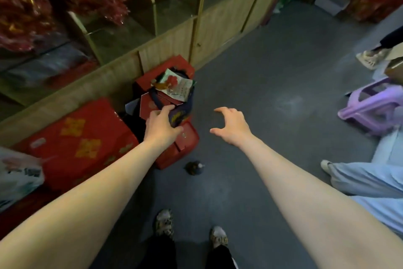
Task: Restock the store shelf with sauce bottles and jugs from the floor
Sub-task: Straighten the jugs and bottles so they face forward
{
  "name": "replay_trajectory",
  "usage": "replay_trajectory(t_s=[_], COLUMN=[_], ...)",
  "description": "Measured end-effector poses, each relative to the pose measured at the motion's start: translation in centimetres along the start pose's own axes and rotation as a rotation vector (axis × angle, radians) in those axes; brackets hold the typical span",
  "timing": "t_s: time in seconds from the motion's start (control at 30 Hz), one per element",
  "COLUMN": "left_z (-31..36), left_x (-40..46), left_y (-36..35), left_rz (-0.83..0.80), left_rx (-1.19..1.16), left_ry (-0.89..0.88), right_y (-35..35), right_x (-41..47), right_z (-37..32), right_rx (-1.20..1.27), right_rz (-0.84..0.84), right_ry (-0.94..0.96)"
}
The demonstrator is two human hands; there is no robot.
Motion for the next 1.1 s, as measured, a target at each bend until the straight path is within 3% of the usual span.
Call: replay_trajectory(t_s=[0.37,0.6,0.93,1.1], left_z=[-6.0,-12.9,-27.3,-35.7], left_x=[-0.6,-1.0,5.0,10.1], left_y=[-11.6,-20.1,-33.5,-40.7], left_rz=[0.072,0.059,-0.079,-0.111], left_rx=[-0.085,-0.126,-0.17,-0.247], left_ry=[0.181,0.282,0.37,0.388], right_y=[-10.6,-19.4,-38.8,-48.9], right_x=[3.1,3.9,8.5,12.6], right_z=[9.1,16.4,24.0,27.4], right_rx=[0.035,0.098,0.386,0.473], right_rz=[-0.162,-0.237,-0.313,-0.319], right_ry=[0.065,-0.009,-0.241,-0.263])
Point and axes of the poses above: each hand's wrist, its own x-axis towards the middle knuckle, its own y-axis out of the back of the hand, z = x × y, the point moved 6 cm from there along x, towards the middle knuckle, and after that the axes turned 8 degrees about -x, right-handed, at the moved point
